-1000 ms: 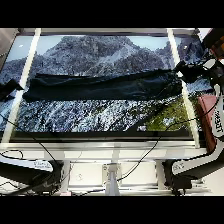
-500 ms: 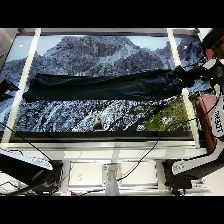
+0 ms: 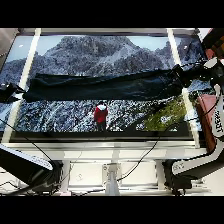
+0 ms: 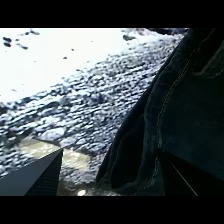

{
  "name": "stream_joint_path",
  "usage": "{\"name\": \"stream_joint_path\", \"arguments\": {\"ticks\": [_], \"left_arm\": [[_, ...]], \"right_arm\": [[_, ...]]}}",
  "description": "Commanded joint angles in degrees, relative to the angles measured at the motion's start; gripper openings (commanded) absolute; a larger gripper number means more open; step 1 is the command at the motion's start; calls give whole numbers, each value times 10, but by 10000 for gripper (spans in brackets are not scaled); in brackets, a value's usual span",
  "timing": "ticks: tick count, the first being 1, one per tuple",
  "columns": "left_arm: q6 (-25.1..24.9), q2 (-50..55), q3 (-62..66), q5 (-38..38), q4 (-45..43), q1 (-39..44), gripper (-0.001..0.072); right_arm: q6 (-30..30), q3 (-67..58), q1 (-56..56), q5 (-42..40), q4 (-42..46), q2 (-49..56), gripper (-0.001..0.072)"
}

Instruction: Fold the clothes and pants, and hang the long-sleeved shirts on hangers.

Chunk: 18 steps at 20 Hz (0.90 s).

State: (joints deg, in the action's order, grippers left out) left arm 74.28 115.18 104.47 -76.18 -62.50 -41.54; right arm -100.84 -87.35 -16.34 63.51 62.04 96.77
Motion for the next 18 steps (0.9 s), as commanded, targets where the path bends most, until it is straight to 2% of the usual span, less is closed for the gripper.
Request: {"name": "stream_joint_path", "arguments": {"ticks": [1,4,13,14,15,16,18], "left_arm": [[-2,23,1,1,75,-6,720],[-2,43,1,0,123,-7,720],[-2,75,0,-73,131,6,714],[-2,78,0,-72,131,8,691],[-2,81,1,-70,131,10,593],[-2,83,1,-65,131,10,450],[-2,83,1,-57,134,10,348]], "right_arm": [[0,0,0,3,-9,0,544],[0,0,0,3,-8,0,543],[1,0,8,0,-7,0,544],[2,0,12,-2,-7,0,543],[7,0,15,-4,-7,0,543],[17,0,18,-4,-7,0,543],[31,0,22,0,-6,0,543]]}}
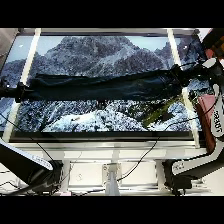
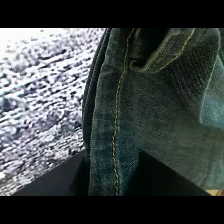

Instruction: Fold the clothes and pants, and hang the long-sleeved shirts on hangers.

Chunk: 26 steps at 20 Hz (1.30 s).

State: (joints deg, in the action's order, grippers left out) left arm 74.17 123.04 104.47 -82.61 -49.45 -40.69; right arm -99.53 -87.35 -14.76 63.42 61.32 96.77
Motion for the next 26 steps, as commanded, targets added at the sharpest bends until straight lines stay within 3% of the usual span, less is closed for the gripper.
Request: {"name": "stream_joint_path", "arguments": {"ticks": [1,3,8,15,17,21,22,24,26], "left_arm": [[-1,4,1,7,5,1,202],[-1,3,1,4,33,0,28],[-1,-33,11,3,100,4,27],[-1,-162,17,3,21,37,26],[-1,-198,18,5,4,57,26],[-1,-256,19,6,6,117,26],[-1,-268,19,6,6,136,26],[-1,-286,19,7,5,172,26],[-1,-297,19,10,6,200,26]], "right_arm": [[18,0,7,2,3,0,543],[18,0,7,3,4,0,544],[66,0,7,27,3,-1,543],[137,0,7,75,0,-61,539],[137,0,10,69,-3,-90,386],[137,0,68,22,-36,-122,375],[137,0,93,-1,-46,-121,319],[137,1,156,-83,-40,-118,57],[136,0,228,-211,-39,-109,50]]}}
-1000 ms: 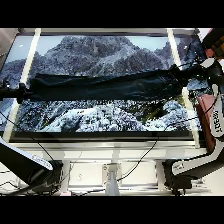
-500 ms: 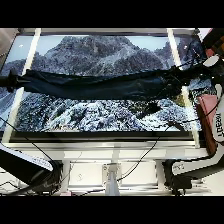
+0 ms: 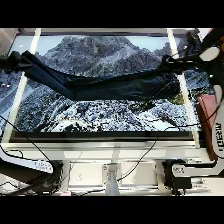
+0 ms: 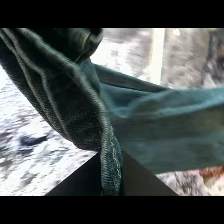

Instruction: Fold the clothes and pants, and hang the long-sleeved shirts on hangers.

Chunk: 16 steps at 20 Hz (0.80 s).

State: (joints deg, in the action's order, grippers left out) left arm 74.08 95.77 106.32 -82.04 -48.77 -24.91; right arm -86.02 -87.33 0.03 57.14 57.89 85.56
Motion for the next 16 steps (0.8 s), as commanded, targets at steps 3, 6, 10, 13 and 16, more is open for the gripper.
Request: {"name": "stream_joint_path", "arguments": {"ticks": [3,6,10,13,16], "left_arm": [[0,-42,1,4,0,67,27],[0,-68,1,4,17,72,27],[0,-86,1,17,92,74,27],[0,-85,0,17,104,79,27],[0,-85,0,35,155,79,27]], "right_arm": [[-49,0,183,-315,-5,49,48],[-111,-19,255,-340,-14,132,48],[-130,-143,323,-327,-81,268,47],[-167,-265,354,-288,-103,361,47],[-230,-317,375,-285,-108,412,47]]}}
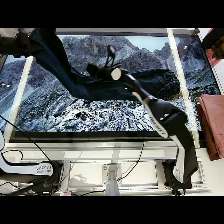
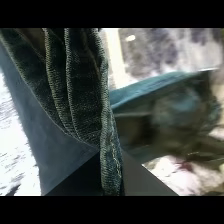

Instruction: Fold the clothes and pants, and hang the long-sleeved shirts on hangers.

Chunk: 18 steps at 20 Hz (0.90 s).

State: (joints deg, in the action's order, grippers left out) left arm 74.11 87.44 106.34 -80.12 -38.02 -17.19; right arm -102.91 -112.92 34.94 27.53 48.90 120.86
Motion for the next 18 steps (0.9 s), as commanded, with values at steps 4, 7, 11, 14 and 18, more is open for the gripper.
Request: {"name": "stream_joint_path", "arguments": {"ticks": [4,7,11,14,18], "left_arm": [[0,-1,0,32,57,9,28],[0,0,0,35,57,24,28],[0,10,0,43,50,56,28],[0,37,-1,42,50,84,28],[0,96,-1,42,51,133,28]], "right_arm": [[-75,-59,58,11,-54,72,47],[-75,-59,84,-4,-53,72,47],[-72,-59,85,13,-14,72,47],[-71,-59,32,106,47,60,48],[-70,-59,-75,219,140,27,49]]}}
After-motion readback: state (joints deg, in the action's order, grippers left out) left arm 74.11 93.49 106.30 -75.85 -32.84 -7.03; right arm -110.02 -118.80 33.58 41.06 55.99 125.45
